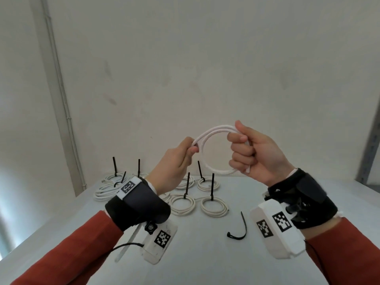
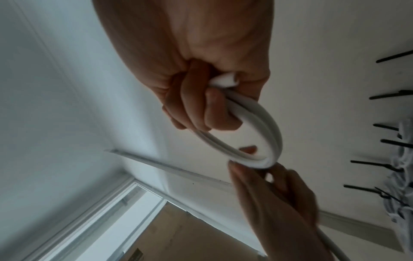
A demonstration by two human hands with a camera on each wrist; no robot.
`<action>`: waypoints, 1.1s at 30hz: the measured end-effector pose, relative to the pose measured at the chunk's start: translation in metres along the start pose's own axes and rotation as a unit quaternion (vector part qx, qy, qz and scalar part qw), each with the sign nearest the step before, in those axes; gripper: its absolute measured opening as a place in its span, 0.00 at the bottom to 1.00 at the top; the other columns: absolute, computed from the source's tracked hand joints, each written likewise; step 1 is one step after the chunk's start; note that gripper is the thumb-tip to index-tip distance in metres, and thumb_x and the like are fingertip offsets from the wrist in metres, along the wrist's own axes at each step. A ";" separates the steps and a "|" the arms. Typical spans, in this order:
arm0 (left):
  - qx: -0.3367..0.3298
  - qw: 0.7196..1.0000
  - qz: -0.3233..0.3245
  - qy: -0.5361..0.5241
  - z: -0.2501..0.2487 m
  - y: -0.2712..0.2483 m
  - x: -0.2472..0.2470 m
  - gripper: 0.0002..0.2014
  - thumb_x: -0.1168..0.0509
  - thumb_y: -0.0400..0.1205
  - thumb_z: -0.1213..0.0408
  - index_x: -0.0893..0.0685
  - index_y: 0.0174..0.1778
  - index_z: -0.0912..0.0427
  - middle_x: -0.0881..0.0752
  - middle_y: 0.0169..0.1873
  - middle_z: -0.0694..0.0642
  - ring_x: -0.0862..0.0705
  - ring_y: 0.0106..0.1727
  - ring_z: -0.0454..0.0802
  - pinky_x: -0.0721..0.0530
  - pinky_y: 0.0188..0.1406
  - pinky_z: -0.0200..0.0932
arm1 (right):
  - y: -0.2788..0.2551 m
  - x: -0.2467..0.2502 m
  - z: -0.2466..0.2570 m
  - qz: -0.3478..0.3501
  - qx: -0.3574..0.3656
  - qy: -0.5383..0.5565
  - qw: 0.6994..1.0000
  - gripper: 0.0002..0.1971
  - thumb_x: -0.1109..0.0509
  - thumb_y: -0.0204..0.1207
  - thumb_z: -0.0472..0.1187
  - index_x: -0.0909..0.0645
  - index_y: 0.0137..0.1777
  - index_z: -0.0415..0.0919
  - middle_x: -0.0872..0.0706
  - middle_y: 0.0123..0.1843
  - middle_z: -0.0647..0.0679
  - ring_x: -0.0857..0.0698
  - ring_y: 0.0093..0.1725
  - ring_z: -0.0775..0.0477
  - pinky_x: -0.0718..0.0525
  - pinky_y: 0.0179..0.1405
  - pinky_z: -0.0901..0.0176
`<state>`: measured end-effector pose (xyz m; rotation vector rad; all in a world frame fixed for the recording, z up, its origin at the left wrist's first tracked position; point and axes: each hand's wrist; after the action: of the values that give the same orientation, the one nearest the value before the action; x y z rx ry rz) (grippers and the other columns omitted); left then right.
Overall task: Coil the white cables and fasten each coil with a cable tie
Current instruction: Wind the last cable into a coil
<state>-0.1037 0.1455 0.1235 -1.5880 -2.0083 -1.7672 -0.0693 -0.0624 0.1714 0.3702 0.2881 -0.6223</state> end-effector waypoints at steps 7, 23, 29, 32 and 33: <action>0.075 0.973 0.073 0.207 0.039 -0.021 0.004 0.14 0.54 0.88 0.55 0.28 0.55 0.59 0.24 0.28 0.51 0.27 0.26 0.51 0.33 0.27 0.44 | -0.011 0.033 0.025 -0.078 0.111 0.087 0.987 0.22 0.48 0.84 0.51 0.31 0.28 0.47 0.45 0.15 0.54 0.50 0.16 0.54 0.38 0.16 0.67; -0.176 0.882 0.096 0.427 -0.009 -0.035 0.017 0.15 0.21 0.64 0.69 0.18 0.41 0.55 0.20 0.29 0.49 0.21 0.27 0.51 0.40 0.21 0.38 | 0.031 0.052 -0.003 -0.191 0.248 0.111 0.943 0.14 0.50 0.88 0.42 0.29 0.43 0.42 0.27 0.25 0.53 0.28 0.22 0.55 0.25 0.31 0.64; -0.254 0.865 0.086 0.424 -0.016 -0.029 0.030 0.12 0.37 0.72 0.72 0.24 0.49 0.55 0.23 0.31 0.50 0.23 0.31 0.53 0.28 0.26 0.42 | 0.042 0.040 -0.027 -0.215 0.232 -0.042 0.948 0.12 0.47 0.88 0.40 0.30 0.43 0.40 0.23 0.25 0.52 0.24 0.23 0.52 0.22 0.28 0.61; -0.296 0.841 0.044 0.450 -0.017 -0.025 0.032 0.14 0.34 0.71 0.76 0.20 0.48 0.55 0.24 0.32 0.51 0.24 0.34 0.53 0.30 0.36 0.45 | 0.044 0.031 -0.038 -0.225 0.204 -0.184 0.935 0.11 0.45 0.88 0.39 0.28 0.43 0.38 0.18 0.26 0.51 0.21 0.23 0.50 0.20 0.28 0.59; -0.301 0.833 0.024 0.463 -0.019 -0.024 0.033 0.14 0.36 0.72 0.77 0.19 0.47 0.54 0.23 0.33 0.50 0.23 0.35 0.53 0.31 0.41 0.46 | 0.044 0.027 -0.041 -0.220 0.191 -0.233 0.928 0.11 0.44 0.88 0.40 0.27 0.44 0.37 0.16 0.26 0.50 0.20 0.22 0.49 0.20 0.28 0.59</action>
<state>-0.1461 0.1563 0.1328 -0.5170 -0.9856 -2.5650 -0.0273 -0.0262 0.1353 0.5225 -0.2229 -1.1920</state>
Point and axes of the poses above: each hand's wrist, its own y-axis towards the middle knuckle, its own x-axis out of the back of the hand, z = x × y
